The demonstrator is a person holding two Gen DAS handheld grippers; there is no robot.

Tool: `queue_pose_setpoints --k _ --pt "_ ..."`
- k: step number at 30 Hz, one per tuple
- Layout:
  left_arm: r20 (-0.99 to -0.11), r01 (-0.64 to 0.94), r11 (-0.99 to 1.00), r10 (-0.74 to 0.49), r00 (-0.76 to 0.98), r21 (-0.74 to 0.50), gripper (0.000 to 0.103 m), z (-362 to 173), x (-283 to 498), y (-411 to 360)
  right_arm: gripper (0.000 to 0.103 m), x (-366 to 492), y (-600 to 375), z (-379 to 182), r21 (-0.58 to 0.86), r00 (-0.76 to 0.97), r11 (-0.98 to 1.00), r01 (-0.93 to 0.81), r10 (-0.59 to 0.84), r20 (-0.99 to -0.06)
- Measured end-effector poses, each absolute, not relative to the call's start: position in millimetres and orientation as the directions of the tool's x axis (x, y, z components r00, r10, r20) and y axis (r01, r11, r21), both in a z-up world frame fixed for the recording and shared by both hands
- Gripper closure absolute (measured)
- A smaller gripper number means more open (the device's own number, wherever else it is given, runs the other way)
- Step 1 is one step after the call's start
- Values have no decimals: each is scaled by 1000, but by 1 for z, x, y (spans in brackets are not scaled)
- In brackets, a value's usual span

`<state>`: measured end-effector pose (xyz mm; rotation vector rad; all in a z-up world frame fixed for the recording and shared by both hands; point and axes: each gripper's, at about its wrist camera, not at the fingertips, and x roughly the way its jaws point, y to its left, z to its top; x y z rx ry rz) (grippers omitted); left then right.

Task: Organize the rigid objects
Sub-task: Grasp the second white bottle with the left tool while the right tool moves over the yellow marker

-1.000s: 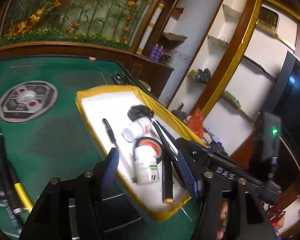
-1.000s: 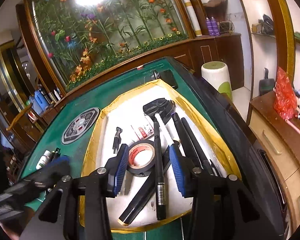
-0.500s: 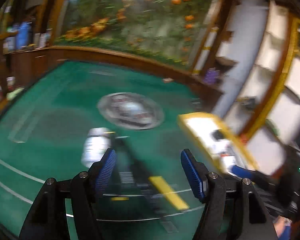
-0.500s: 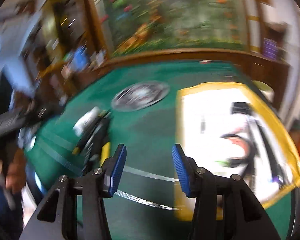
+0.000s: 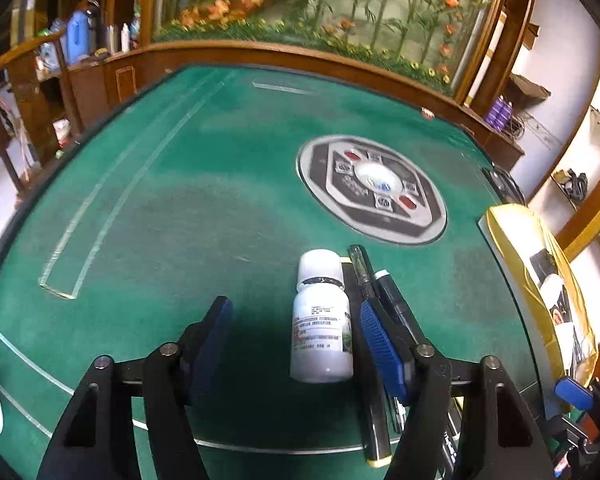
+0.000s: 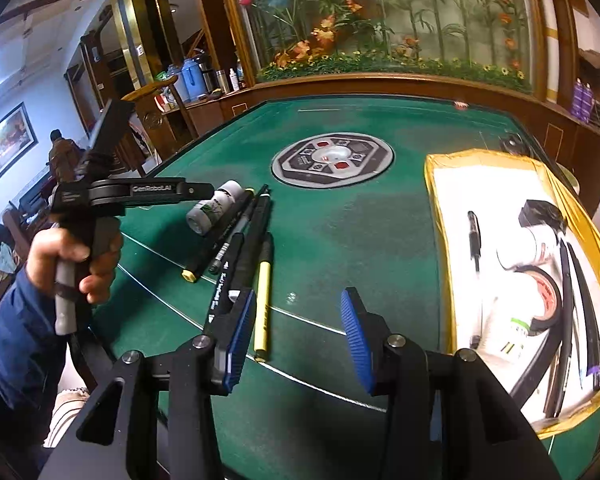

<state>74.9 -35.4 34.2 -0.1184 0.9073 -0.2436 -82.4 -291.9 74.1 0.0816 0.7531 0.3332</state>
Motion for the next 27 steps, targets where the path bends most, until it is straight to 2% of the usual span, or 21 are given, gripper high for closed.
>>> queue_pose_setpoints --k 1,3,7,14,19,21,22,27 --pt "-770 166 965 -263 582 -204 46 32 77 -36 60 -83 -293 74 192 678 945 -265 324 -659" --pt "-777 184 959 -283 562 -216 50 26 81 -38 60 -81 -293 73 198 670 943 -267 329 -666" --pt "-783 188 965 -258 566 -181 67 17 84 -43 60 -73 -284 70 199 643 938 -285 341 -685" --pt "-740 189 961 -277 613 -203 67 13 83 -38 60 -48 -267 60 210 570 925 -316 362 -737" --pt "-735 174 960 -279 618 -218 67 14 83 -35 61 -34 -245 50 145 526 923 -356 326 -786" --pt "-730 170 961 -277 624 -219 67 14 83 -34 78 -30 -240 47 115 518 926 -360 301 -801" --pt "-727 173 960 -279 628 -219 67 15 82 -34 81 -28 -238 45 106 511 926 -361 292 -808" --pt "-711 182 958 -286 643 -221 67 19 80 -35 84 -26 -226 36 46 492 920 -390 251 -834"
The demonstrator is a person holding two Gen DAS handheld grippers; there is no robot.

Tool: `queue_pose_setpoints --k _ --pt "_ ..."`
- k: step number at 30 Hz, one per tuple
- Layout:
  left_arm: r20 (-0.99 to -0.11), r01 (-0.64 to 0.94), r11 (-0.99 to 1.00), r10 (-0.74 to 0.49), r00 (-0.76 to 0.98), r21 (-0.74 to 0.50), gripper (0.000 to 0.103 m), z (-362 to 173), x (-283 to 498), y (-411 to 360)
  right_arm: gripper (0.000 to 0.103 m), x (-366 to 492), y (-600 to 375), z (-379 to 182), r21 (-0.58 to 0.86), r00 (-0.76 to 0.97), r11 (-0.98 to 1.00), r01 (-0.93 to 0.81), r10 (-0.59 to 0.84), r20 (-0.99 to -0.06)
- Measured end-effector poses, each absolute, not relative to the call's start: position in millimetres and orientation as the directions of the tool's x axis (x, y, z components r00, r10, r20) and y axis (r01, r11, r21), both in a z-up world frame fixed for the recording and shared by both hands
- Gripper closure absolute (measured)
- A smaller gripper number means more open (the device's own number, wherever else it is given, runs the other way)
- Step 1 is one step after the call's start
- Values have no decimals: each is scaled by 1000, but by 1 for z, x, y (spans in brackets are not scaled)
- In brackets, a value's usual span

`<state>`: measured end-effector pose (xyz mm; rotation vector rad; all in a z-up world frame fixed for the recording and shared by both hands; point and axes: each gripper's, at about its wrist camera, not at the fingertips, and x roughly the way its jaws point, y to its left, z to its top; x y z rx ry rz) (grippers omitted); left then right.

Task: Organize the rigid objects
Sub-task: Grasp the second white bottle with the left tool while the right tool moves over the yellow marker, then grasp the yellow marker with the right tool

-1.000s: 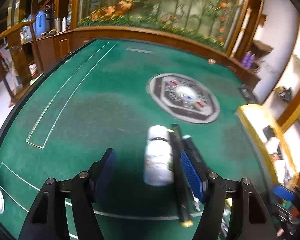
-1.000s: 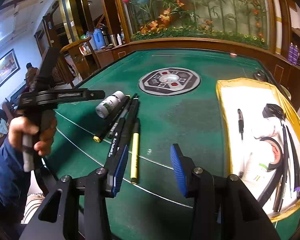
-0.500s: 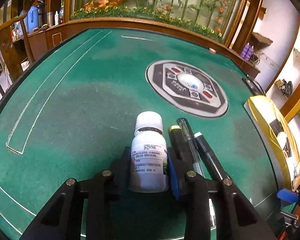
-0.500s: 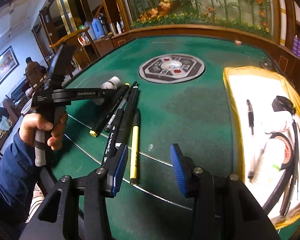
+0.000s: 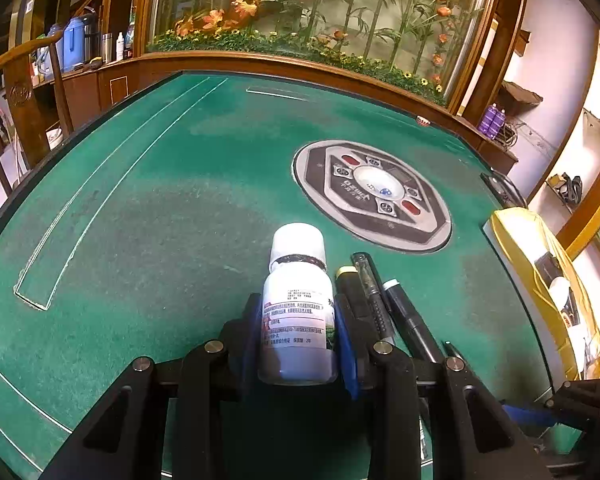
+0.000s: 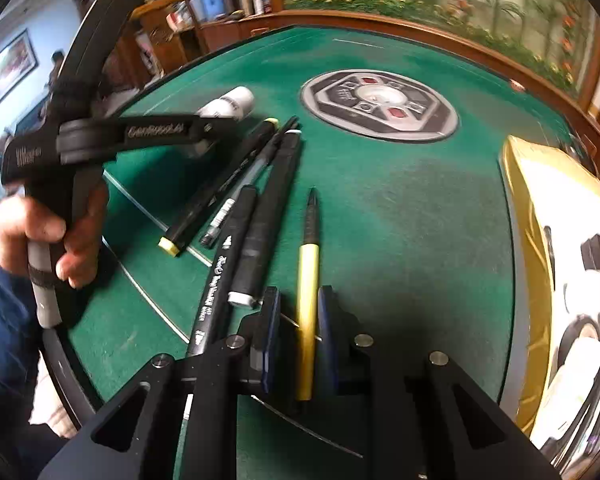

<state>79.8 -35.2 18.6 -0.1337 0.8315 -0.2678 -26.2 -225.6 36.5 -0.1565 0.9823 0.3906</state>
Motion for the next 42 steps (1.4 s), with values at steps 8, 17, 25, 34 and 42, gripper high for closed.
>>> queue_pose_setpoints --k 8,17,25,34,42 --pt "-674 180 954 -296 677 -239 67 26 75 -30 95 -30 -235 44 77 528 928 -363 274 -804" --pt "-669 166 958 -281 688 -232 67 26 75 -30 95 -27 -274 52 250 582 933 -260 358 -730" --pt "-656 144 961 -266 706 -234 67 28 75 -27 95 -29 -272 53 244 586 932 -268 359 -726" --pt "-646 141 961 -266 715 -239 67 30 74 -26 95 -22 -274 52 275 580 928 -252 372 -724" --pt "-645 147 961 -266 716 -234 67 30 73 -28 95 -22 -279 51 299 593 925 -233 379 -711"
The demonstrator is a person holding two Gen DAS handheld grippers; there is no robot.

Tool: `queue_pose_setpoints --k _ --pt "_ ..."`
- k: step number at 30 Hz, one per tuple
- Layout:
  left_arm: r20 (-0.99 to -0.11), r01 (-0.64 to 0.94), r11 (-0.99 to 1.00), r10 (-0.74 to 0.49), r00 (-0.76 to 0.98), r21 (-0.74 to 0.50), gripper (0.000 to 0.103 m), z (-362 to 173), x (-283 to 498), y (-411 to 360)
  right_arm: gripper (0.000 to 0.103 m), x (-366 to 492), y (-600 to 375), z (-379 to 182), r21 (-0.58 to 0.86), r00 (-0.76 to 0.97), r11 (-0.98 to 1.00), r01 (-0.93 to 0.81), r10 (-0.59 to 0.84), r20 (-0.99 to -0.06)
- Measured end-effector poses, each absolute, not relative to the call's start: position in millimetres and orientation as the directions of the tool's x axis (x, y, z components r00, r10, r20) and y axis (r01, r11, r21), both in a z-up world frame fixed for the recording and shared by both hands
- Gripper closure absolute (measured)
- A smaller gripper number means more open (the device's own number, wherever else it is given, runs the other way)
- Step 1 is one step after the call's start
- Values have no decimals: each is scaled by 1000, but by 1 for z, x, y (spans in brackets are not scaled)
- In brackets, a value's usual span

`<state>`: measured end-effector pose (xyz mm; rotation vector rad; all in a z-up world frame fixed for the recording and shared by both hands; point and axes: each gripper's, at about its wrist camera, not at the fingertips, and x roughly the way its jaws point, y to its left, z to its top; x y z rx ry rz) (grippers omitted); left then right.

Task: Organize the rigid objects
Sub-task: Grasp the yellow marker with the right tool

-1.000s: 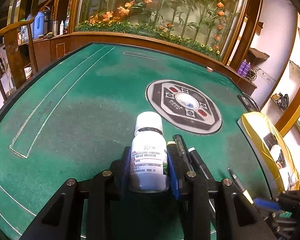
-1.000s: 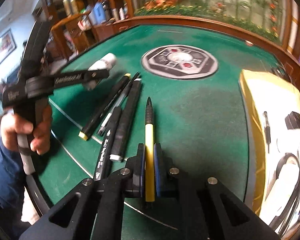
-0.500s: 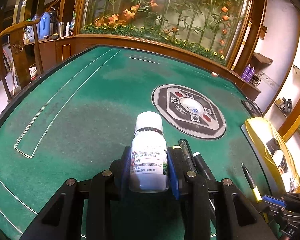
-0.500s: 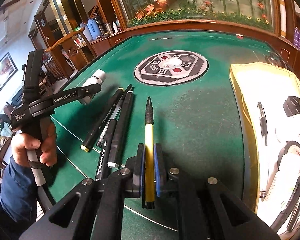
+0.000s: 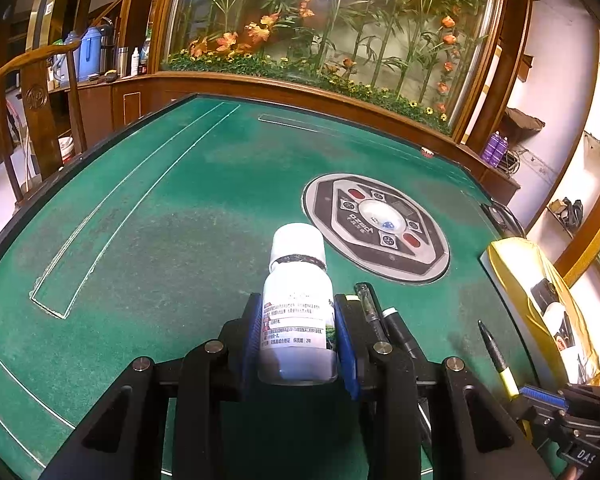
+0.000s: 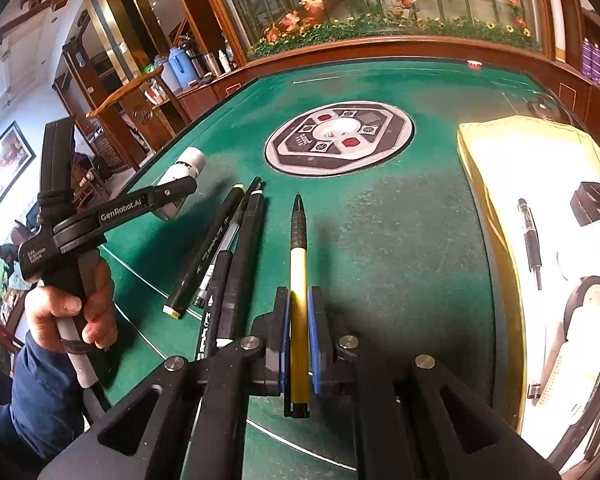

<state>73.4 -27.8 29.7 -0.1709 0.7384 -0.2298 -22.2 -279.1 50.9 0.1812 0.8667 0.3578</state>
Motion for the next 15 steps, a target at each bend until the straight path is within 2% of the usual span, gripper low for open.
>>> queue_pose_setpoints --k 15 --pt "-635 143 967 -248 732 -213 67 31 71 -31 95 -29 -293 54 335 628 919 -207 387 -675"
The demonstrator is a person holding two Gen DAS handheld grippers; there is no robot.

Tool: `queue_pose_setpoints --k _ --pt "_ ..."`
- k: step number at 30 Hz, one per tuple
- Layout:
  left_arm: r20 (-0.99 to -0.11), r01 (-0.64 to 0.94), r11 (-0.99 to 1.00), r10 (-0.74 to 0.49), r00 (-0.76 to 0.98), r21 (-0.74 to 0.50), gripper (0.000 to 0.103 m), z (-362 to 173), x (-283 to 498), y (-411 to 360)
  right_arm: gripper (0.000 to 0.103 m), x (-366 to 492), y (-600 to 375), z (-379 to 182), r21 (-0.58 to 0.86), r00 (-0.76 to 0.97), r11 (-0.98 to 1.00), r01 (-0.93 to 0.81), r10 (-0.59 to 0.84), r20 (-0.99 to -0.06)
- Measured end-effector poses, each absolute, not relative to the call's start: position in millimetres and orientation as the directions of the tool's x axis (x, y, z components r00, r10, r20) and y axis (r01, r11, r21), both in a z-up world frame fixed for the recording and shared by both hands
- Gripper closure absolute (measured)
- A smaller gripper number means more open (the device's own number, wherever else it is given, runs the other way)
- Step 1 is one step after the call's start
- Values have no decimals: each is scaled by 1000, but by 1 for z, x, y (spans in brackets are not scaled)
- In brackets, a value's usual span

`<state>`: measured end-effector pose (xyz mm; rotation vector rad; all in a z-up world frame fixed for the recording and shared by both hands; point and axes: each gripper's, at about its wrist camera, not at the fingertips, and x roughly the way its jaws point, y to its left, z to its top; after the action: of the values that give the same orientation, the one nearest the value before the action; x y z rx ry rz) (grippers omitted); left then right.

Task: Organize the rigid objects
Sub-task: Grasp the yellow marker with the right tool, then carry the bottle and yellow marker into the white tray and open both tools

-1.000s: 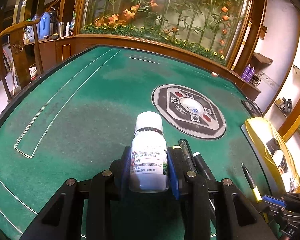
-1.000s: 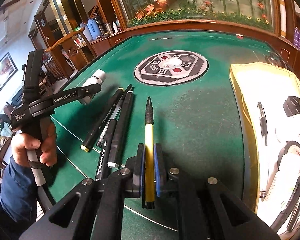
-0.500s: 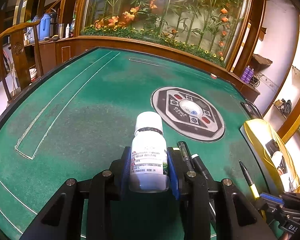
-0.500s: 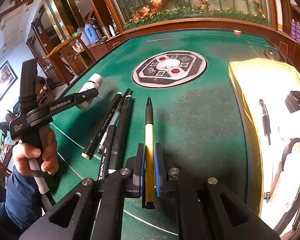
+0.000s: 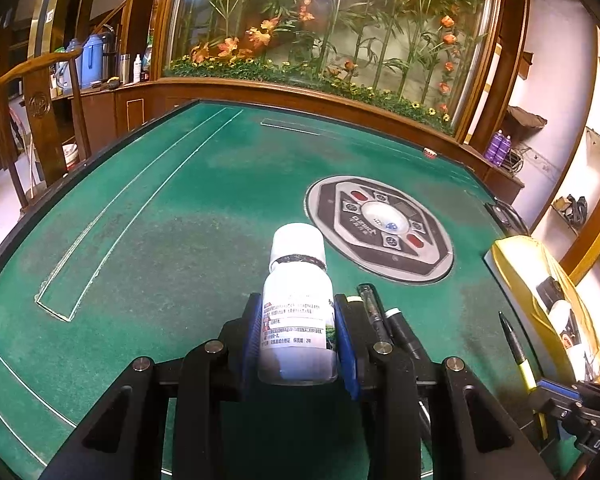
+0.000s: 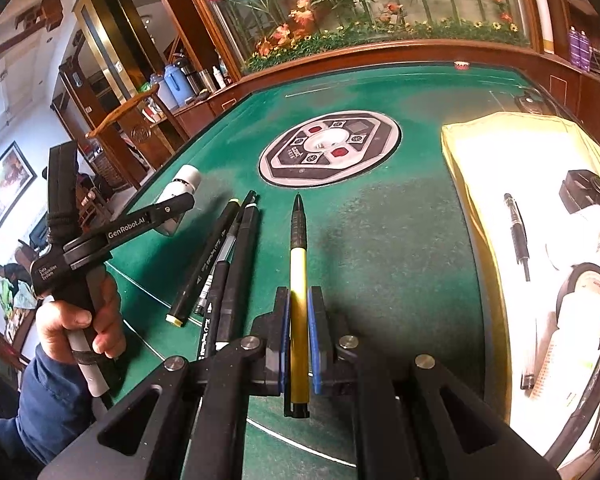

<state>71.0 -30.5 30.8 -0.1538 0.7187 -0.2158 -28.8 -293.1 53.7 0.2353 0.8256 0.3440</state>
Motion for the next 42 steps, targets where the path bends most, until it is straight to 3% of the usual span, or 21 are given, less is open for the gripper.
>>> queue_pose_setpoints --k 10,23,35,42 --pt "-615 177 948 -307 726 -264 67 44 47 -45 95 -44 -312 65 345 660 917 -200 387 -644" --pt "-588 378 888 -456 668 -260 68 82 -1 -135 95 -66 -359 81 386 729 908 -163 375 -573" --pt "-621 552 789 -581 526 -270 68 94 -14 -247 95 -93 -440 89 393 797 919 -32 260 -546" --pt "-675 544 791 -565 475 -280 68 76 -6 -300 95 -83 -473 80 351 788 935 52 178 -589"
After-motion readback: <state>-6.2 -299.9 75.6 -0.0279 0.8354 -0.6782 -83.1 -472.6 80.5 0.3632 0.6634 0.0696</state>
